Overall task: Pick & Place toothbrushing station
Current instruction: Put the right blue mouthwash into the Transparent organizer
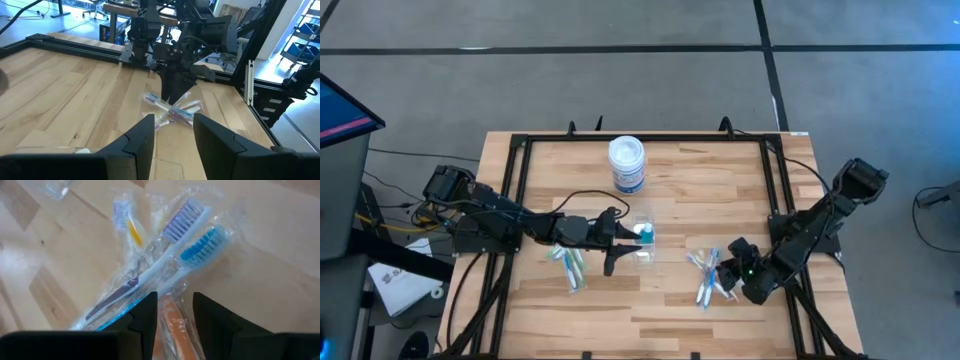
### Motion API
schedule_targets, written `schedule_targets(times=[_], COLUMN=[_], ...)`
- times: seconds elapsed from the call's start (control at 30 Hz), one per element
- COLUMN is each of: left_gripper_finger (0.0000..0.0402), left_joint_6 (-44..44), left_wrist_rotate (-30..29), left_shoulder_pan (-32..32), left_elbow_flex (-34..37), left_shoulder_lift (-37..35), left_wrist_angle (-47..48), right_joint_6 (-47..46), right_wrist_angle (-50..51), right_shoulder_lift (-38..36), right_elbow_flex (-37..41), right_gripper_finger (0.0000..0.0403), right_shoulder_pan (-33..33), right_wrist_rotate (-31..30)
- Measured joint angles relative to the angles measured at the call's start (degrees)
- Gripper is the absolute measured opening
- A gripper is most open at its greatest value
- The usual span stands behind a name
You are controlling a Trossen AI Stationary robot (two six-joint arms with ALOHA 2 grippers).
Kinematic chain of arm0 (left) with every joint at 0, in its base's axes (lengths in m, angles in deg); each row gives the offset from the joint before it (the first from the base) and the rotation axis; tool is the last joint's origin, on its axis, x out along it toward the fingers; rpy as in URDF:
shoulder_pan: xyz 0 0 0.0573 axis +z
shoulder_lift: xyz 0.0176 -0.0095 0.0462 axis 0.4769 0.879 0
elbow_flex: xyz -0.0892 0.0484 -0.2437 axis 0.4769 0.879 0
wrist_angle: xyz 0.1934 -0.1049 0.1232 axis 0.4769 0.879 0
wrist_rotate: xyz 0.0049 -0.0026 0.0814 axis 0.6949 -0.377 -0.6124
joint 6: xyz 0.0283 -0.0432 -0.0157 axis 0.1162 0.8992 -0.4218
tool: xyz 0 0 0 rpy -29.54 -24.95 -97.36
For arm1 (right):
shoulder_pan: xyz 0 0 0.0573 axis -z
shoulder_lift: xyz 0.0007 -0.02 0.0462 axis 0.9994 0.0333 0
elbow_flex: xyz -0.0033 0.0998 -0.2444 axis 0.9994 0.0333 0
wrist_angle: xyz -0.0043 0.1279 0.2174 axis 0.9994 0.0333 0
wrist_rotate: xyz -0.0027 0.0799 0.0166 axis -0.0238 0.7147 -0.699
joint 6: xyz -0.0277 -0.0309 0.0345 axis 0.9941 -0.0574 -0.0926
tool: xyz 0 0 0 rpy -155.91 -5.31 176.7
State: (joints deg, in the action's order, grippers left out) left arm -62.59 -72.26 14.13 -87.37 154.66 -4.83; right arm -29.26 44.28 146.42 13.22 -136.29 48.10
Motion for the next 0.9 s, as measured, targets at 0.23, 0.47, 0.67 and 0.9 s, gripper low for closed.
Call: schedule_targets(times=[0.23,0.47,0.67,0.9], left_gripper_finger=[0.0131,0.0131,0.0131,0.0131], left_joint_6=[0.0,0.0,0.0,0.0], left_wrist_rotate=[0.0,0.0,0.0,0.0], left_shoulder_pan=[0.0,0.0,0.0,0.0], left_elbow_flex=[0.0,0.0,0.0,0.0], left_shoulder_lift=[0.0,0.0,0.0,0.0], left_wrist_angle=[0.0,0.0,0.0,0.0], right_joint_6=[4.5,7.8,9.2,12.1], right_wrist_angle=[-0.7,-2.4,-3.0,-3.4], right_shoulder_lift=[0.0,0.0,0.0,-2.7], right_elbow_flex=[0.0,0.0,0.0,-0.1], right_gripper_finger=[0.0017,0.0001,0.0,0.0], right_shoulder_pan=[0.0,0.0,-0.6,-0.6], right_wrist_rotate=[-0.8,-0.8,-0.7,-0.9])
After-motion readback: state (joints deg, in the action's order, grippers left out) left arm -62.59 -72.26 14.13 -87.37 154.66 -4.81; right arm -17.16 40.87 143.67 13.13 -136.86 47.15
